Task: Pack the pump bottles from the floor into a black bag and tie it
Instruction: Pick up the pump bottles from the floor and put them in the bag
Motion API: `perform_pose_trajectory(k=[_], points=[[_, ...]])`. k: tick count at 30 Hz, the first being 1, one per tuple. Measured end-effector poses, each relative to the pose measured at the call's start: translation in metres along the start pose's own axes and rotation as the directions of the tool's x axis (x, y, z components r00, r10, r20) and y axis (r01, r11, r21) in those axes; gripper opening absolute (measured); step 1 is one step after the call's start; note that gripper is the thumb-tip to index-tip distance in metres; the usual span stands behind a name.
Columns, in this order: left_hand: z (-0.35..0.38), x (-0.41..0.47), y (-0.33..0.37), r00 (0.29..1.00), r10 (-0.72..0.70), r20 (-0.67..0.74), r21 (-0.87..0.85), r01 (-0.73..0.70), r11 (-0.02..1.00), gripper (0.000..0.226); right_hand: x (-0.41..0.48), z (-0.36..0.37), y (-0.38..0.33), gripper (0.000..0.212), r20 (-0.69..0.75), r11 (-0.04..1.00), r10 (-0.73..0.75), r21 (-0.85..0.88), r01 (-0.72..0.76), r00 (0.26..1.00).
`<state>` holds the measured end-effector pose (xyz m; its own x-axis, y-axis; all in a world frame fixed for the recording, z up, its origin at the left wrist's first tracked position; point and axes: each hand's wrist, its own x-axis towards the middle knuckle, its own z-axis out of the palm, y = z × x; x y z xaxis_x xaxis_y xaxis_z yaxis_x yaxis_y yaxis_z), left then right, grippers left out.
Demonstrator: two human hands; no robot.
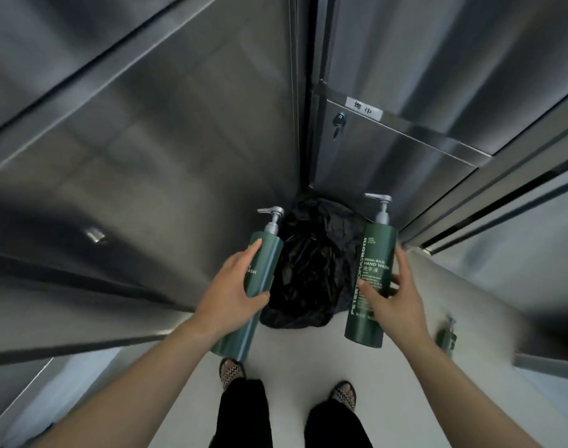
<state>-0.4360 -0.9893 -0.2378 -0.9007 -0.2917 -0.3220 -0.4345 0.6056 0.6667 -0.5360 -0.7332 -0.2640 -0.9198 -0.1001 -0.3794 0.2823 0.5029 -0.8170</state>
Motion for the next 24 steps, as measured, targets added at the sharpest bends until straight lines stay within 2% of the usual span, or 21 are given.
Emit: perform_pose_trajectory(k=[5, 9, 15, 19, 24], points=[[0.043, 0.093, -0.066, 0.996, 0.071, 0.052, 0.033, -0.072, 0.997, 0.092, 0.058, 0.071, 0.061, 0.089, -0.026, 1.0, 0.022, 0.022, -0.021, 0.999], [0.1, 0.153, -0.142, 0.99, 0.126, 0.06, 0.096, -0.131, 0.987, 0.093, 0.104, 0.147, 0.138, 0.085, -0.028, 1.0, 0.012, 0.003, -0.012, 1.0], [0.211, 0.214, -0.255, 0.989, 0.111, 0.096, 0.087, -0.119, 0.989, 0.092, 0.171, 0.234, 0.264, 0.085, -0.028, 0.998, -0.049, -0.049, 0.048, 0.998], [0.286, 0.252, -0.301, 0.983, 0.146, 0.107, 0.087, -0.156, 0.984, 0.091, 0.223, 0.26, 0.333, 0.082, 0.026, 0.989, -0.129, -0.072, 0.13, 0.991], [0.358, 0.298, -0.328, 0.965, 0.25, 0.084, 0.07, -0.256, 0.964, 0.09, 0.272, 0.247, 0.395, 0.081, -0.027, 0.956, -0.24, -0.181, 0.232, 0.97]])
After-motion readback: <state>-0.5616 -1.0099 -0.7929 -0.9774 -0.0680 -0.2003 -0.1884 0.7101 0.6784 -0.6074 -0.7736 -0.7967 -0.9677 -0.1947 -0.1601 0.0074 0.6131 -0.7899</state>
